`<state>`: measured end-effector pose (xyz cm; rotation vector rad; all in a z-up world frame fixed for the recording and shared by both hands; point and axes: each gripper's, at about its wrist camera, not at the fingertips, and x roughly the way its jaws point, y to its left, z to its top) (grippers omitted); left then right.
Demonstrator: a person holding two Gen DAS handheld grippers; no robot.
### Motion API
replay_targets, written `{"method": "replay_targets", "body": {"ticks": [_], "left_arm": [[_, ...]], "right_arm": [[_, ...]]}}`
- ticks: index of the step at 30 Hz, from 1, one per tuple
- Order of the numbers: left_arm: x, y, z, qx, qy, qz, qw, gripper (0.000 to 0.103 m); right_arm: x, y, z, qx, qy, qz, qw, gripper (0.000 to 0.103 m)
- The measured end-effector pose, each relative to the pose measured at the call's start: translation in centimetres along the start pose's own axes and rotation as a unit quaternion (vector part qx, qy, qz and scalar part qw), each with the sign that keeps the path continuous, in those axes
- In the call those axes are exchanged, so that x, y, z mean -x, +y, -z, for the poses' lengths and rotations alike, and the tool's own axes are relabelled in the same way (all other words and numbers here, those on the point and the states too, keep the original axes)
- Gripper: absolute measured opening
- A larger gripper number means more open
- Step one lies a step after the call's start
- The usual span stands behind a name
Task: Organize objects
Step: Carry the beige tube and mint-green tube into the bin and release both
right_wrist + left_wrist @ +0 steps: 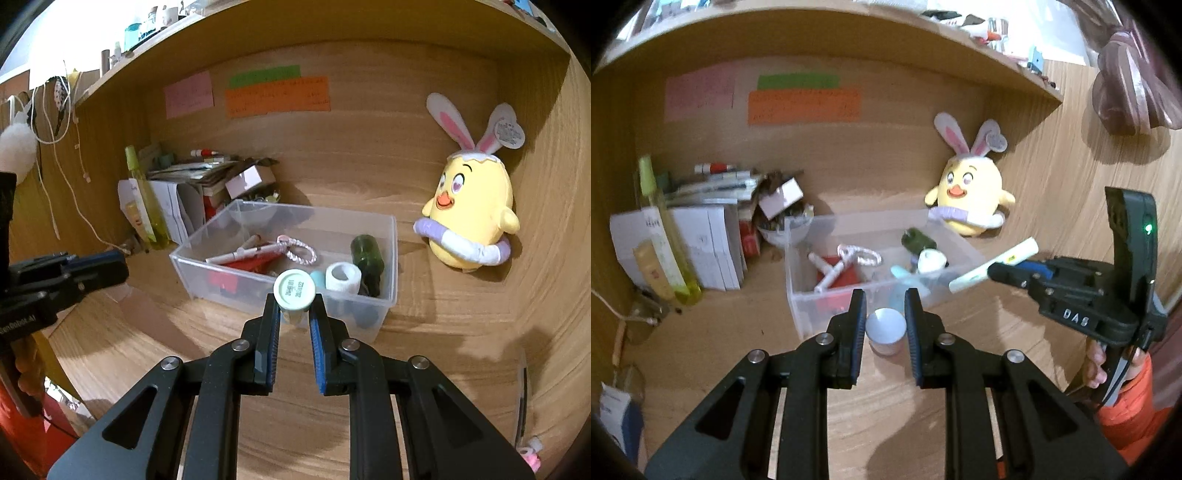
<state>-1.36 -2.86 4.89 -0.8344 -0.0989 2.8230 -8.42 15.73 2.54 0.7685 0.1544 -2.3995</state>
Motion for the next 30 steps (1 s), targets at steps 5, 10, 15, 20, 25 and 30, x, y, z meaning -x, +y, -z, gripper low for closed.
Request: {"method": "replay_targets", "body": {"ticks": [5, 10, 15, 20, 25, 30], "left_arm": [[0.2, -0.2, -2.0, -0.006, -0.015, 0.000, 0.9999, 0.020], [-0.4, 0.0, -4.1, 0.005, -0.024, 0.019, 0.9995, 0.020], [-1.2, 0.5, -6.0, 0.028, -0.037, 0.023, 0.9987, 0.020], [-2.5, 1.2, -7.8, 0.046, -0.049, 0.022, 0.9975, 0.020], [-4.3, 2.0, -9.2, 0.060, -0.051, 0.019, 0.9967, 0.020], [-5.5, 2.7, -11.1, 0.068, -0.055, 0.018, 0.9960, 0.020]], "right_arm": [[0.0, -0.1, -0.9, 0.001, -0.010, -0.002, 1.000, 0.014], [0.2, -0.4, -2.0, -0.002, -0.024, -0.003, 1.000, 0.014], [0.3, -0.8, -3.1, -0.003, -0.035, -0.002, 0.999, 0.014], [-0.3, -1.2, -4.3, 0.000, -0.041, -0.001, 0.999, 0.014], [-1.9, -1.7, -5.3, 0.006, -0.033, 0.002, 0.999, 0.014], [-3.7, -2.4, -6.1, 0.008, -0.023, 0.003, 1.000, 0.014]]}}
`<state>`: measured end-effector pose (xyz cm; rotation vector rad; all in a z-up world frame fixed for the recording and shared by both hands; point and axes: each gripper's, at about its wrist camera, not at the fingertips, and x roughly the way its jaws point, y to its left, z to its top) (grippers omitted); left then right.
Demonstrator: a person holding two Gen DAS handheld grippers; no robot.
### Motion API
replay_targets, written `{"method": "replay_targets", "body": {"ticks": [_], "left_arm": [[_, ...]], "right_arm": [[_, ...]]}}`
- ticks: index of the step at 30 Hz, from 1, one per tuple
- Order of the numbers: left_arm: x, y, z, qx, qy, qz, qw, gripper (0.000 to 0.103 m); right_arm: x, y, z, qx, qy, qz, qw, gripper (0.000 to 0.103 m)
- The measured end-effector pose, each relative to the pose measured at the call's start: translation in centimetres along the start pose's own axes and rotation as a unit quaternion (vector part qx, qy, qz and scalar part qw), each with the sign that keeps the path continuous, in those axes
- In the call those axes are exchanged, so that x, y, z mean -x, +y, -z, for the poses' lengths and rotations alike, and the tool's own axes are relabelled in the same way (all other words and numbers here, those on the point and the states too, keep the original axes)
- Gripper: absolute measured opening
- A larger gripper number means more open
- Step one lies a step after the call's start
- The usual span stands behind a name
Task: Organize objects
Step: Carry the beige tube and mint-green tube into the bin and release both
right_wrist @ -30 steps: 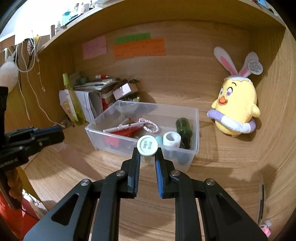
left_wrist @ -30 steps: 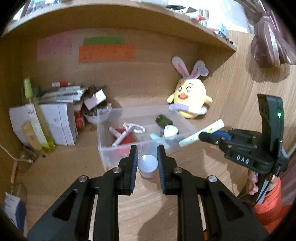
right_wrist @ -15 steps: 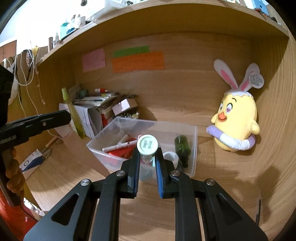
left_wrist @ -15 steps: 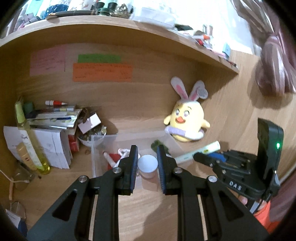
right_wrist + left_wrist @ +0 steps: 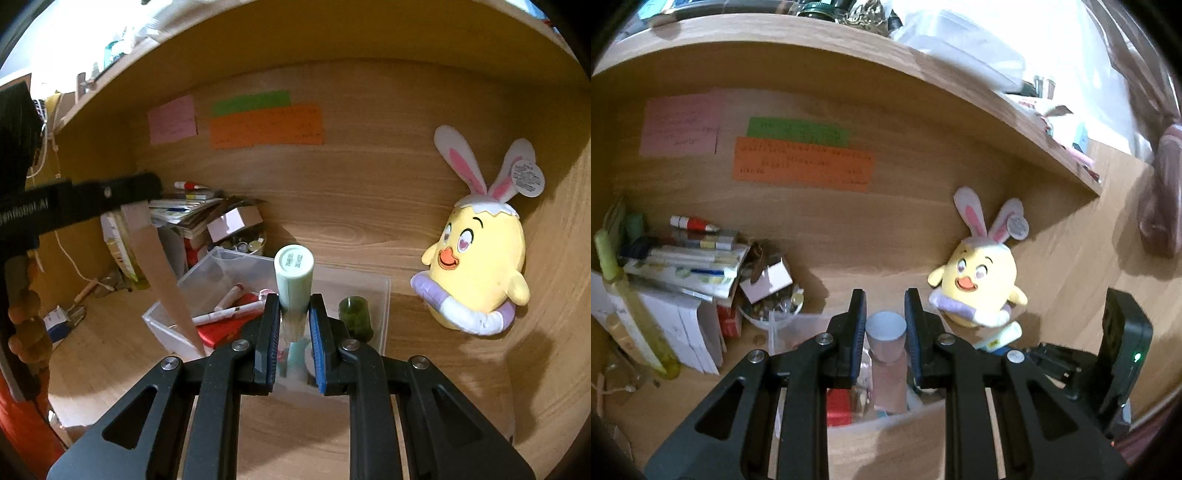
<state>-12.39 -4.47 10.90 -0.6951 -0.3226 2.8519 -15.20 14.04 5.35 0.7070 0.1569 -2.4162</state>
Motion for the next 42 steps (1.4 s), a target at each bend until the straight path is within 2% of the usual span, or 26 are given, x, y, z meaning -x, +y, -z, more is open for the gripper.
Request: {"method": "replay_targets", "body": {"ticks": [4, 9, 15, 20, 26, 31, 35, 36, 37, 39, 42], "left_arm": [[-1.4, 0.0, -0.6, -0.006, 0.005, -0.006, 1.0000, 0.020], [-4.8, 0.9, 0.6, -0.001, 0.043, -0.018, 0.9989, 0.020], [-7.6, 2.0, 2.0, 0.006, 0.067, -0.024, 0.9974, 0.020], [-7.5, 2.9, 2.3, 0.008, 0.065, -0.025, 0.9976, 0.020], [-7.9, 4.7, 2.6, 0.007, 0.075, -0.071, 0.9946, 0.022], [-8.3, 6.8, 3.9, 0.004, 0.101, -0.094, 0.9904, 0.030], [-9.0, 7.9, 5.6, -0.003, 0.144, -0.096, 0.9850, 0.034], [-8.8, 8.0, 5.9, -0.008, 0.139, -0.099, 0.9852, 0.036], [-8.6, 7.8, 5.9, -0.014, 0.139, -0.106, 0.9846, 0.045], [-8.0, 7.8, 6.1, -0.016, 0.139, -0.101, 0.9850, 0.052], [-7.1, 7.6, 6.1, -0.017, 0.134, -0.092, 0.9865, 0.055]], "right_arm": [[-1.2, -0.5, -0.6, -0.001, 0.005, -0.002, 1.000, 0.014], [-3.3, -0.7, -0.8, 0.008, 0.023, 0.002, 1.000, 0.014], [-5.4, -1.0, -0.6, 0.024, 0.045, 0.032, 0.998, 0.014], [-6.8, -1.0, -0.5, 0.039, 0.064, 0.045, 0.996, 0.014], [-8.4, -0.1, -0.7, 0.053, 0.082, 0.033, 0.995, 0.014], [-9.7, 1.0, -0.6, 0.062, 0.096, 0.022, 0.993, 0.014], [-10.9, 1.9, -0.5, 0.067, 0.107, 0.014, 0.992, 0.014], [-11.2, 2.1, -0.4, 0.069, 0.110, 0.013, 0.991, 0.014], [-11.4, 2.3, -0.3, 0.070, 0.113, 0.011, 0.991, 0.014], [-11.7, 2.5, -0.1, 0.070, 0.118, 0.008, 0.991, 0.014], [-12.3, 2.8, 0.2, 0.068, 0.127, 0.001, 0.990, 0.014]]}}
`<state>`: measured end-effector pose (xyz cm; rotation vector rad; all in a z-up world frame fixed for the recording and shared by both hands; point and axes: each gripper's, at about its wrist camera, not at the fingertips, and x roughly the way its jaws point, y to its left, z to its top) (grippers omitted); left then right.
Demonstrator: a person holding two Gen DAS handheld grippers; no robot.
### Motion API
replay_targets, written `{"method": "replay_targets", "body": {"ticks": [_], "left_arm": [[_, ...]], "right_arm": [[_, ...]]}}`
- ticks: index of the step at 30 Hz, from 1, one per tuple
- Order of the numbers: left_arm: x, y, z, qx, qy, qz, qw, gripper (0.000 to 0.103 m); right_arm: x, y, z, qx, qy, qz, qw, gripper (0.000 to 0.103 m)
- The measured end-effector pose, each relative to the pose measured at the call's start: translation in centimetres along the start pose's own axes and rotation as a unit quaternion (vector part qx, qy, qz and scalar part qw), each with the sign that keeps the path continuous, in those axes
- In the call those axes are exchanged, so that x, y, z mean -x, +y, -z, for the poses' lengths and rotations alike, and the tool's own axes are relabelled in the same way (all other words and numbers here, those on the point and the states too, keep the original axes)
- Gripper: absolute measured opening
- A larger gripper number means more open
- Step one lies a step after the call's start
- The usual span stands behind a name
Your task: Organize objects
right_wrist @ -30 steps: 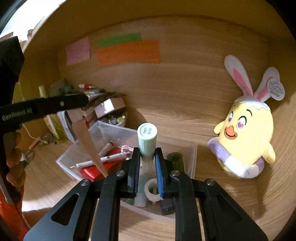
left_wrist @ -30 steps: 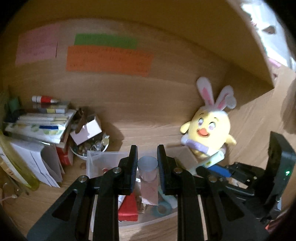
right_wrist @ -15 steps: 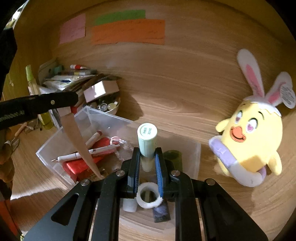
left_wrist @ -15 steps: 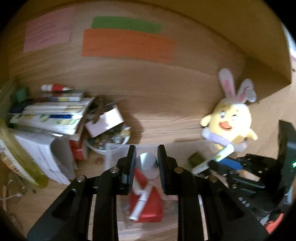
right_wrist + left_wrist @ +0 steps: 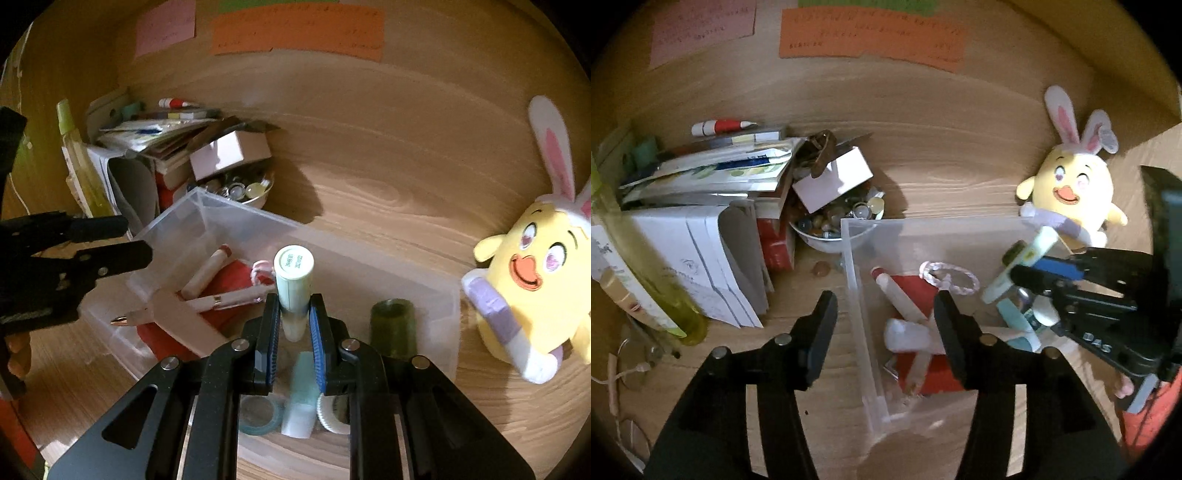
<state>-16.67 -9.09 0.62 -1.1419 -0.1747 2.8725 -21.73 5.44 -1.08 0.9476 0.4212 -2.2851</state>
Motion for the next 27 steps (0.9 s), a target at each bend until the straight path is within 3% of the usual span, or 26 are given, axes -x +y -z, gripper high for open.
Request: {"method": "replay_targets", "body": {"ticks": [3, 7, 9, 12, 16, 20, 27], "left_arm": [[1.0, -0.1, 0.2, 0.002, -0.007, 0.012, 0.9999, 0.066], [1.7, -0.6, 0.6, -0.005, -0.013, 0.006, 0.9999, 0.073], [1.9, -0.8, 0.9, -0.007, -0.013, 0.002, 0.9999, 0.076], [2.1, -0.8, 1.3, 0.001, -0.014, 0.007, 0.9999, 0.081], [2.1, -0.8, 1.7, 0.013, -0.007, 0.011, 0.9998, 0.084], [2.5, -1.1, 2.1, 0.017, -0.009, 0.012, 0.9997, 0.086], [4.2, -2.5, 2.8, 0.001, -0.036, -0.006, 0.9993, 0.090]], "right_arm": [[-0.4, 0.1, 0.1, -0.002, 0.007, -0.004, 1.000, 0.014], [-0.7, -0.2, 0.3, -0.009, 0.021, -0.009, 1.000, 0.018], [-0.6, -0.4, 0.4, -0.014, 0.022, -0.009, 1.000, 0.036], [0.2, -0.8, 0.6, -0.022, 0.010, -0.001, 1.000, 0.056], [1.2, -1.0, 0.9, -0.025, 0.007, -0.004, 1.000, 0.058], [2.6, -1.0, 1.3, -0.028, -0.007, -0.002, 1.000, 0.071], [5.6, -1.2, 2.6, -0.039, -0.033, 0.002, 0.999, 0.071]]}}
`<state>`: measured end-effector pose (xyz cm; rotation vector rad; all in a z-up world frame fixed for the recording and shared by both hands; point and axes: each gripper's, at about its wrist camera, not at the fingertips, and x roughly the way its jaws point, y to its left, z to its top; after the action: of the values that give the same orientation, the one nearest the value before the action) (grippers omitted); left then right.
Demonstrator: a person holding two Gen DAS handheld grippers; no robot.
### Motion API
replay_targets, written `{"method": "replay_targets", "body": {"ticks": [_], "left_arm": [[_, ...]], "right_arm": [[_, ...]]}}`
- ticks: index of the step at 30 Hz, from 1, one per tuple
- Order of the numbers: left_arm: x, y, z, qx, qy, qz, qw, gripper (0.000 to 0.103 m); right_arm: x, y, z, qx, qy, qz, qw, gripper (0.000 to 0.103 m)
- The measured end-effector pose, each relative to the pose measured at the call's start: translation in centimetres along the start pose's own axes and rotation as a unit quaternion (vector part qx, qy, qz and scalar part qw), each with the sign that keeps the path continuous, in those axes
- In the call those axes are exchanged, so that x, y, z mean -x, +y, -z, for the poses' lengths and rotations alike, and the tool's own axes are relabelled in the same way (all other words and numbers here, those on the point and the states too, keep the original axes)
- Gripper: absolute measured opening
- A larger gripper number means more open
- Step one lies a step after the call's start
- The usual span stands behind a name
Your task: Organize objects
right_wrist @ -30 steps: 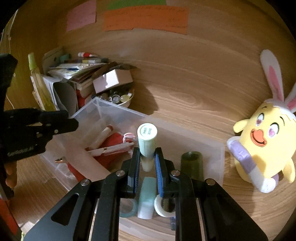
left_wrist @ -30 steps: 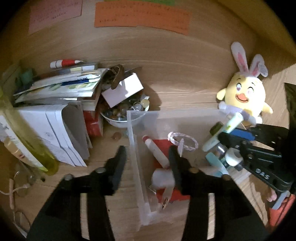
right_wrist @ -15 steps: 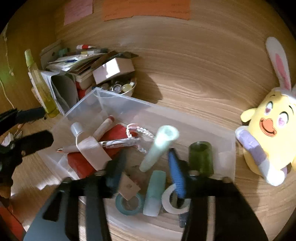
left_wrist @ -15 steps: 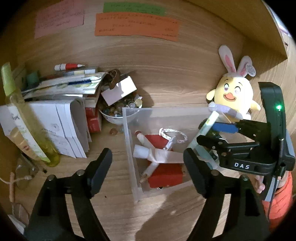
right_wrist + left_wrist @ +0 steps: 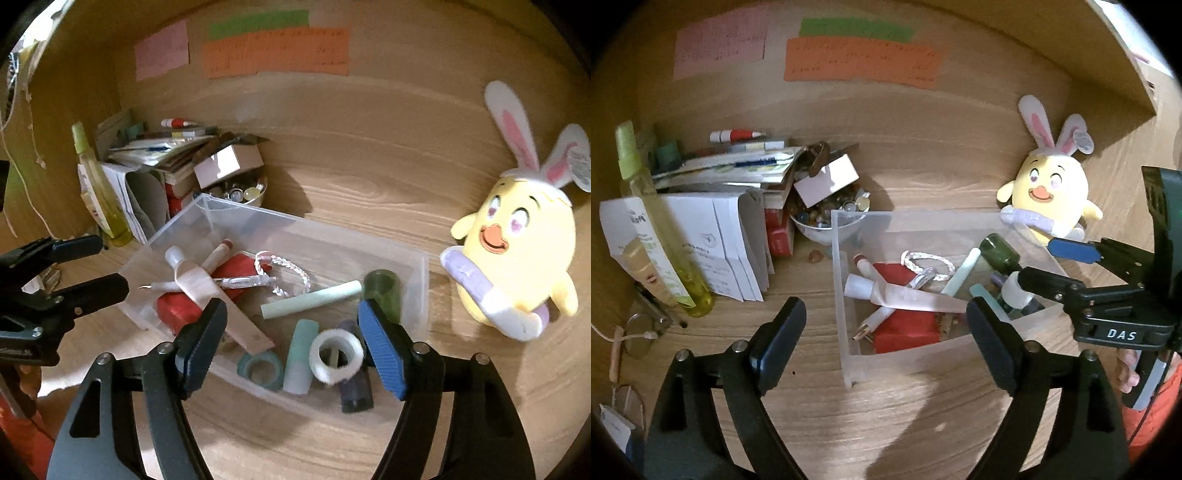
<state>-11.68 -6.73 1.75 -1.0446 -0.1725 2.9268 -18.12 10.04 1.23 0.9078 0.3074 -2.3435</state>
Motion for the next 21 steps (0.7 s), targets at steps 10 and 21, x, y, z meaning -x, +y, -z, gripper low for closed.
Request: {"method": "replay_targets", "body": {"ticks": [10, 21], "left_arm": [[1.5, -1.5, 1.4, -0.006, -0.039, -0.030, 0.9988, 0.096], [2.3, -2.3, 2.9, 0.005, -0.046, -0.023, 0.9987, 0.097]], "right_arm": [[4.3, 0.4, 2.9, -0.007, -0.042, 0.024, 0.999, 0.082], [6.3, 1.6, 4.9, -0.004, -0.056, 0.021, 0.998, 0.086]]}}
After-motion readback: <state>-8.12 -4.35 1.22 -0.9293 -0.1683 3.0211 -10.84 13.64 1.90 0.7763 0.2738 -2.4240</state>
